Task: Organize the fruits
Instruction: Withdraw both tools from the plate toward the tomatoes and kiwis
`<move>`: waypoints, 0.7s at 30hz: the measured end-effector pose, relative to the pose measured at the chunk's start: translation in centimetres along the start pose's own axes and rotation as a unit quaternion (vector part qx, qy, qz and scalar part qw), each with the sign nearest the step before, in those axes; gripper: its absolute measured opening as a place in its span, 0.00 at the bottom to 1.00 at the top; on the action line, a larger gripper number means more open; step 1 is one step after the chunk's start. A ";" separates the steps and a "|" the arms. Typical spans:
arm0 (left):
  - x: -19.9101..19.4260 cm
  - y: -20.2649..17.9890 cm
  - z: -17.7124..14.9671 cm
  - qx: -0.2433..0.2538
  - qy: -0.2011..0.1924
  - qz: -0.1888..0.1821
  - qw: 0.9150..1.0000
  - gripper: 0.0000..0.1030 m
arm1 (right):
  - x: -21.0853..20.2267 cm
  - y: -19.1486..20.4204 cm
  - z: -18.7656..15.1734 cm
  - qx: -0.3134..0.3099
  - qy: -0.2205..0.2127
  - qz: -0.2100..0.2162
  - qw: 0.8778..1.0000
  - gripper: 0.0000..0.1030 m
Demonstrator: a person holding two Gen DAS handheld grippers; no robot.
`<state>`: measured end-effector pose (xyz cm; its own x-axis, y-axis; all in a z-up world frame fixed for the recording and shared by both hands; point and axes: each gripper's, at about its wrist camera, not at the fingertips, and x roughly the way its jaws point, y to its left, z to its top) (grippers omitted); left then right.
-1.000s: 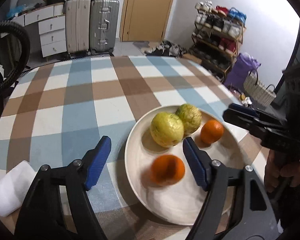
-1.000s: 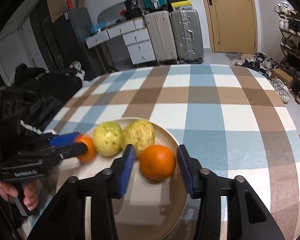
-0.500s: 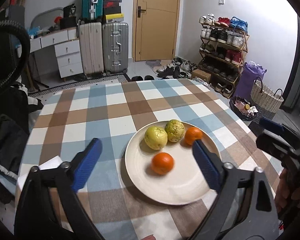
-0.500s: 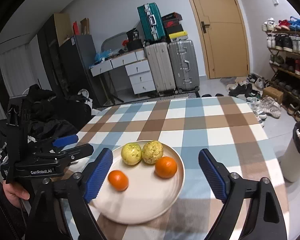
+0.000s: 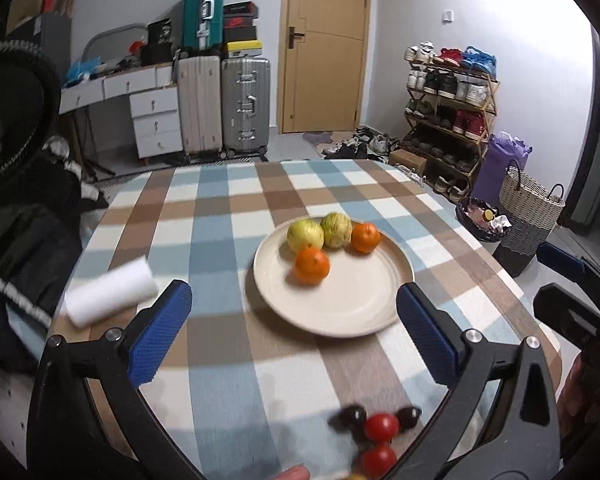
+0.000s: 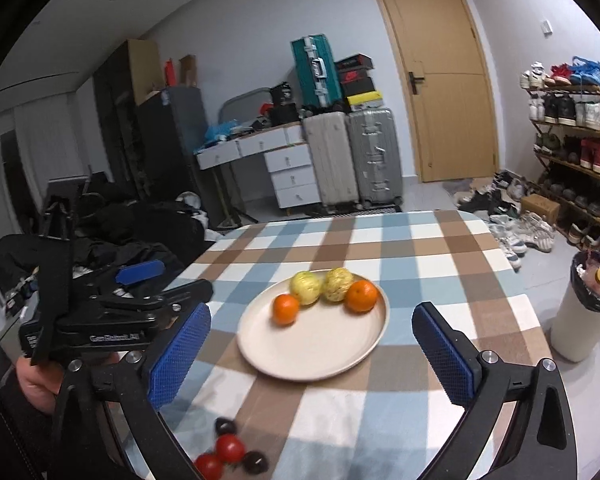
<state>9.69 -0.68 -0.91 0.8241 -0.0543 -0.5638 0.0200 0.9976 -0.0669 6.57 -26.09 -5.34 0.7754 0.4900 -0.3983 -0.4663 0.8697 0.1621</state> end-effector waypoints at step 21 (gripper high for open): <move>-2.8 3.6 -10.3 -0.074 0.055 -0.009 0.996 0.99 | -2.9 5.3 -9.9 -0.006 0.099 0.009 0.995 1.00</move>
<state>1.61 2.64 -8.03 0.7571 -0.0844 -0.6478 -0.0566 0.9794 -0.1937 -2.36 -23.55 -12.28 0.6689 0.4833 -0.5649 -0.4859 0.8593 0.1598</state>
